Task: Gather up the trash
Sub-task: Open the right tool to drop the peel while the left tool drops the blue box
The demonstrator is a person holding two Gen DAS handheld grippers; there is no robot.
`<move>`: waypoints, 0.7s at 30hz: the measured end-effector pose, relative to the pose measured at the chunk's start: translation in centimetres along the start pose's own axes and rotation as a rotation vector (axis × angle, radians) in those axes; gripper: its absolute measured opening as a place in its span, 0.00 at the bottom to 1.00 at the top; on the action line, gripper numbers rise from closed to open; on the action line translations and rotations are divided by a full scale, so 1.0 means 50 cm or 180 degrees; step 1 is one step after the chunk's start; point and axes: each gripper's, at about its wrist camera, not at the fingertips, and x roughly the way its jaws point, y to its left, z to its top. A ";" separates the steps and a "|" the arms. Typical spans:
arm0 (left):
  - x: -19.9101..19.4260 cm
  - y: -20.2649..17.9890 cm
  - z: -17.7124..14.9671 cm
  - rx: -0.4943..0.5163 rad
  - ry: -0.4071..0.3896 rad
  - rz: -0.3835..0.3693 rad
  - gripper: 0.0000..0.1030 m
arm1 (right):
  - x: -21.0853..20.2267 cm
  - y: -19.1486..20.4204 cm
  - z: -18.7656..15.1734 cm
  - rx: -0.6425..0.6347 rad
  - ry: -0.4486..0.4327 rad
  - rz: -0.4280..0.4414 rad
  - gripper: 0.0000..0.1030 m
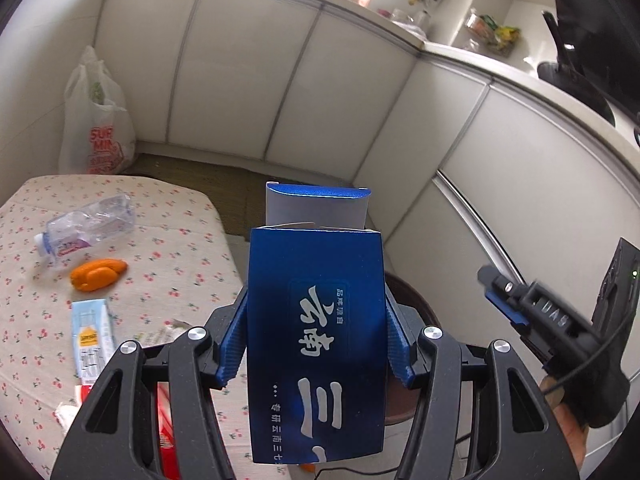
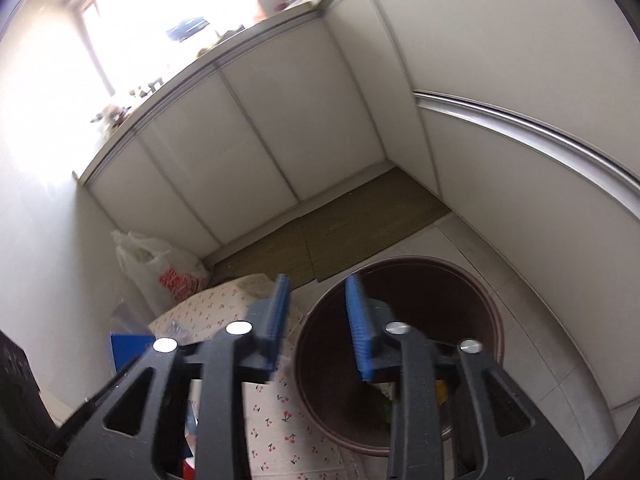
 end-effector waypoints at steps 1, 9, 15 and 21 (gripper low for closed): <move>0.007 -0.006 0.000 0.0014 0.0018 -0.0009 0.56 | -0.005 -0.017 0.004 0.0108 -0.0056 -0.0074 0.81; 0.107 -0.082 -0.014 0.0131 0.0361 -0.0182 0.56 | -0.017 -0.097 0.021 0.0408 -0.0055 -0.0507 0.94; 0.188 -0.114 -0.028 0.0063 0.0696 -0.0271 0.59 | -0.007 -0.130 0.025 0.0425 0.0126 -0.0632 0.94; 0.222 -0.112 -0.050 -0.0006 0.0835 -0.0156 0.65 | -0.005 -0.133 0.031 0.0385 0.0134 -0.0660 0.94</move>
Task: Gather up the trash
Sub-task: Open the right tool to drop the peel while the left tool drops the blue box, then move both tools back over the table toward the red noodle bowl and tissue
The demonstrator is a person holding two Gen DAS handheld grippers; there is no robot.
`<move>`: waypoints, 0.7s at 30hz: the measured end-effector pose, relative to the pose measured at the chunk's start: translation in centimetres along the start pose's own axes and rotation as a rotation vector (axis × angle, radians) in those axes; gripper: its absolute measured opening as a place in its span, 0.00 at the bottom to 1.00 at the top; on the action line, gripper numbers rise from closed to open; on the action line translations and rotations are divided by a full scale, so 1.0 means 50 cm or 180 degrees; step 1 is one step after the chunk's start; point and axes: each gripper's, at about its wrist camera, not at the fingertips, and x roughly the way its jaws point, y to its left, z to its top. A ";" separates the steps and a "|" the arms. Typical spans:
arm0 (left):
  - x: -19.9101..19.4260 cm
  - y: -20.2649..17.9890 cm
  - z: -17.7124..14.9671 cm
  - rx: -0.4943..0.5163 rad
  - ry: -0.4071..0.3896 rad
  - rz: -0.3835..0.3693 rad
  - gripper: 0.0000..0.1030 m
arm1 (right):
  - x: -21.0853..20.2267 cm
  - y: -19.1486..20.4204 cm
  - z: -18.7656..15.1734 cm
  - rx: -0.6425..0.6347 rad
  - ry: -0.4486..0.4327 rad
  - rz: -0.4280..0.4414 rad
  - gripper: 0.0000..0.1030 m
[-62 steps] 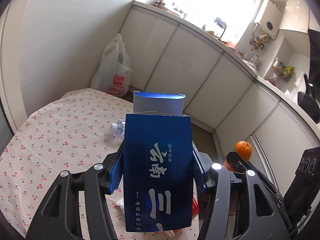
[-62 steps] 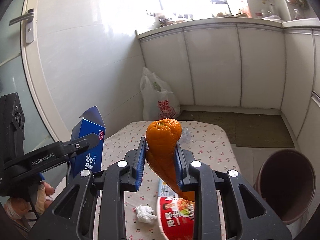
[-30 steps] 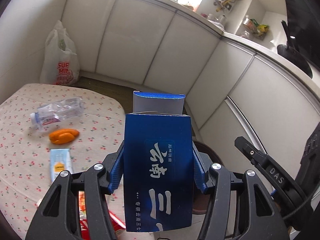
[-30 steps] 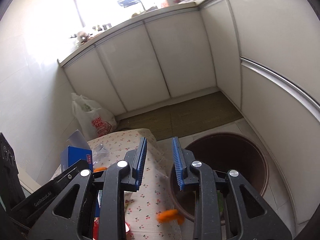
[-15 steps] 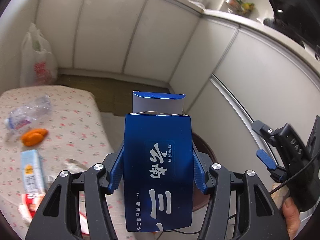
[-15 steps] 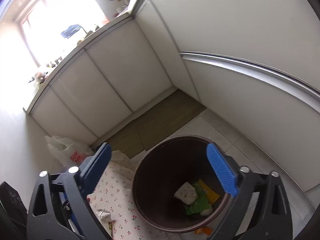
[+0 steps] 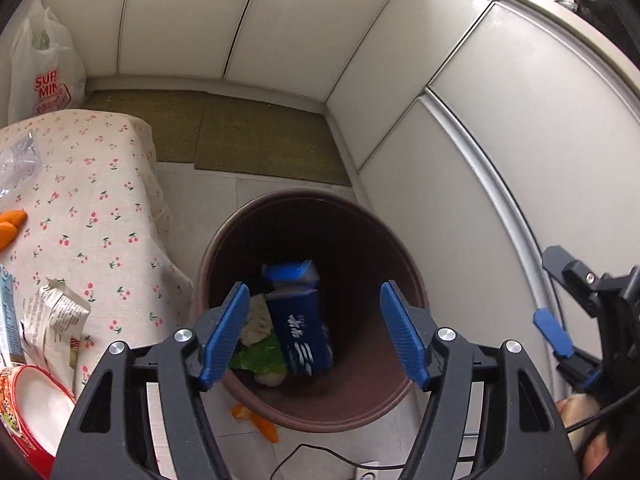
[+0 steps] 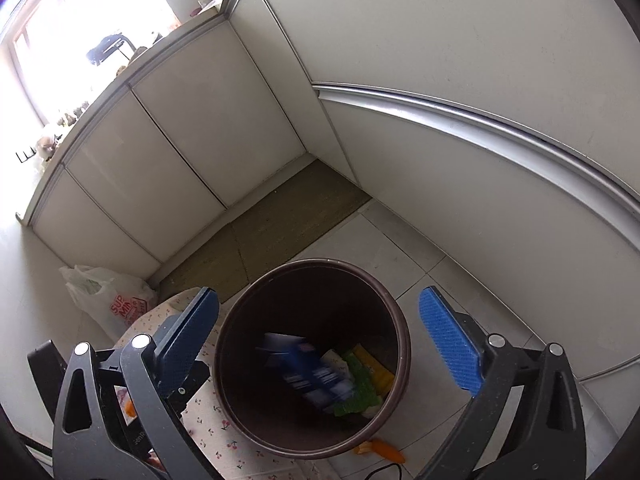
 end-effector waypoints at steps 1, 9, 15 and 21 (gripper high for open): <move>-0.004 0.001 -0.005 0.0039 -0.0034 0.0060 0.66 | 0.005 0.002 -0.001 -0.0026 0.0026 -0.0017 0.94; -0.041 0.035 -0.023 -0.0046 -0.0144 0.0286 0.70 | 0.031 0.050 -0.017 -0.0413 0.0150 -0.0138 0.93; -0.078 0.075 -0.034 -0.0169 -0.0199 0.0400 0.71 | 0.046 0.102 -0.037 -0.0728 0.0208 -0.0194 0.93; -0.126 0.118 -0.044 -0.0262 -0.0307 0.0570 0.71 | 0.053 0.161 -0.070 -0.1052 0.0271 -0.0160 0.93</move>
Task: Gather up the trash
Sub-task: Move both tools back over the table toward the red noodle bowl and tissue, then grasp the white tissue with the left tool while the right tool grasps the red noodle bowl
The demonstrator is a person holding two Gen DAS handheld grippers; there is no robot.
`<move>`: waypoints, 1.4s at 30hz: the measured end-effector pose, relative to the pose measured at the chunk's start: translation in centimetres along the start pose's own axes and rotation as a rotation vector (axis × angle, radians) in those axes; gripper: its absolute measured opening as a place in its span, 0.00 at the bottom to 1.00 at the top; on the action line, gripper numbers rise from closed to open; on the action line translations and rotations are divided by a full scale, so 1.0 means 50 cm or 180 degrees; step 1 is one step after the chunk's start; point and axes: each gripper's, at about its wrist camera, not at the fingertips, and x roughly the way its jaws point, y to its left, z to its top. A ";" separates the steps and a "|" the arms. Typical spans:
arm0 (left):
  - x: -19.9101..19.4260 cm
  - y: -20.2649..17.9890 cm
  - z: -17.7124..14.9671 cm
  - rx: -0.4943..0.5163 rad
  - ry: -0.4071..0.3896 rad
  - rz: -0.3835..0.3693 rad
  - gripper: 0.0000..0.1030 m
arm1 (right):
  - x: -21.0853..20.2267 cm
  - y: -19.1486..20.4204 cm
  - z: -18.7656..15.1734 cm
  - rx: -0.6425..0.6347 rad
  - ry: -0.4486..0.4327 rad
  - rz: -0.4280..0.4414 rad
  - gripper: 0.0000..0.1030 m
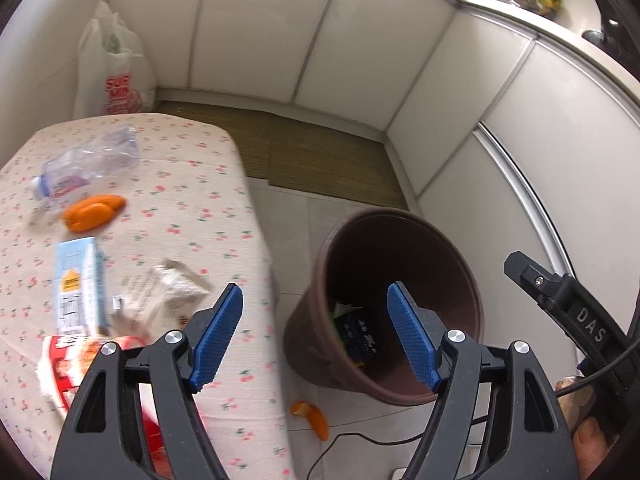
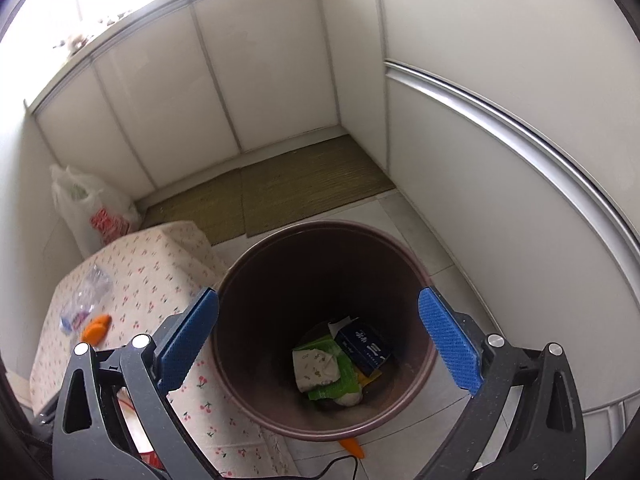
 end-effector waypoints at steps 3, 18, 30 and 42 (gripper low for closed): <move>-0.019 0.029 0.001 -0.0081 -0.0011 0.0062 0.71 | 0.004 0.033 -0.004 -0.0109 0.0022 0.0051 0.93; -0.116 0.265 -0.035 -0.0635 -0.0039 0.0506 0.72 | -0.004 0.254 -0.071 -0.1008 0.0158 0.0506 0.93; -0.117 0.493 -0.178 -0.1847 0.0636 0.0421 0.72 | 0.002 0.367 -0.127 -0.1368 0.0542 0.1042 0.93; -0.066 0.483 -0.184 -0.1969 0.0700 0.0492 0.68 | 0.028 0.366 -0.152 -0.1266 0.1024 0.1389 0.93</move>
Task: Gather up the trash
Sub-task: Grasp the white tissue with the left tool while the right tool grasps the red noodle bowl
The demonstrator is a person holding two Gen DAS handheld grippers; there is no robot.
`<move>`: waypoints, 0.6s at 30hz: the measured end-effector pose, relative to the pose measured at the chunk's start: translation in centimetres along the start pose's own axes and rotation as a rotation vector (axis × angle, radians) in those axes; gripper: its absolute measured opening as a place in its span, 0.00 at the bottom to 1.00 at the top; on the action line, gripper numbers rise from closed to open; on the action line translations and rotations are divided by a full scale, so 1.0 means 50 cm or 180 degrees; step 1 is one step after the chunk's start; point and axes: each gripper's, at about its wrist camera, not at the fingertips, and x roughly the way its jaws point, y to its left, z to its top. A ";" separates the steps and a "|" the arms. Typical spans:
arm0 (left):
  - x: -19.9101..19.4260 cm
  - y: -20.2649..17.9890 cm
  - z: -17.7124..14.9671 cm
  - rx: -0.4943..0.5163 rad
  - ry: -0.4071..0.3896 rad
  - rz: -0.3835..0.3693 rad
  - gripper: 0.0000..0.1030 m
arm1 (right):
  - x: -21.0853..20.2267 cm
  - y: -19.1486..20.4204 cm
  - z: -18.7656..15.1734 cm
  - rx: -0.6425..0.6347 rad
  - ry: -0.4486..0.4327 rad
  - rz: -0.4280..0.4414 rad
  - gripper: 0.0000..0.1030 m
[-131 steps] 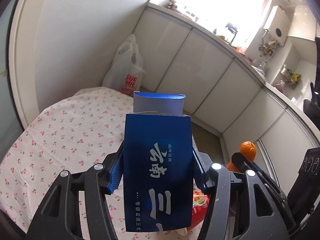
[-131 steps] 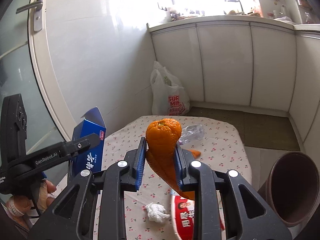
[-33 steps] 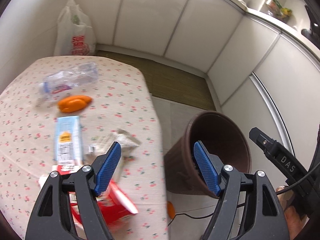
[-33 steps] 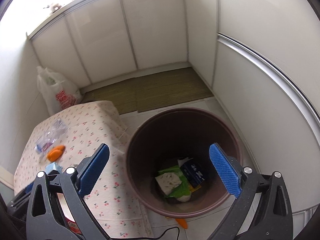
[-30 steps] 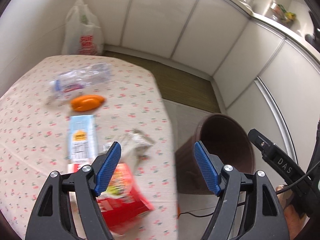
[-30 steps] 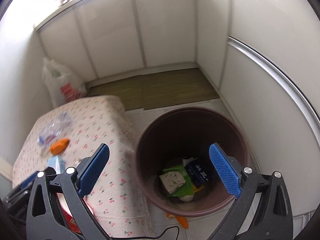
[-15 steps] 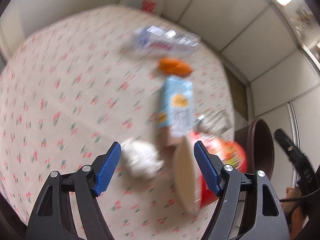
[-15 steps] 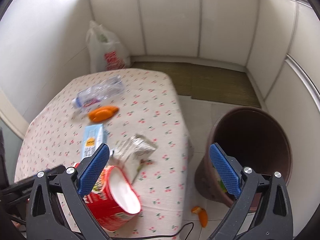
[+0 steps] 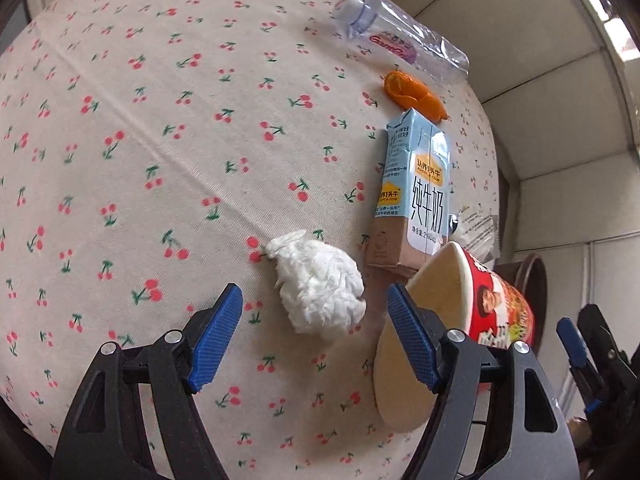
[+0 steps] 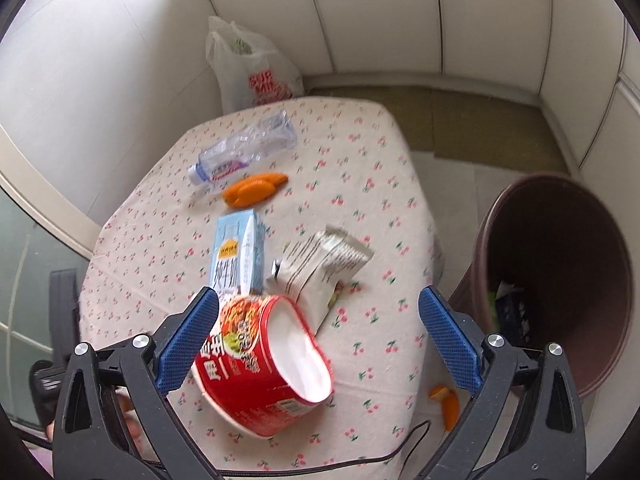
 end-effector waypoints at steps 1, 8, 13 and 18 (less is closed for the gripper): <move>0.008 -0.008 0.000 0.0046 0.0003 0.0026 0.67 | 0.005 -0.002 -0.003 0.0007 0.0051 0.0052 0.93; 0.019 -0.018 -0.005 0.0369 -0.0012 0.0026 0.36 | 0.012 0.030 -0.022 -0.0361 0.0166 0.0146 0.93; 0.007 0.031 0.003 0.0324 0.0034 -0.0195 0.30 | 0.032 0.087 -0.056 -0.0898 0.0345 0.0135 0.93; -0.028 0.075 0.008 0.0336 -0.0104 -0.0229 0.29 | 0.053 0.125 -0.087 -0.1219 0.0513 0.0033 0.93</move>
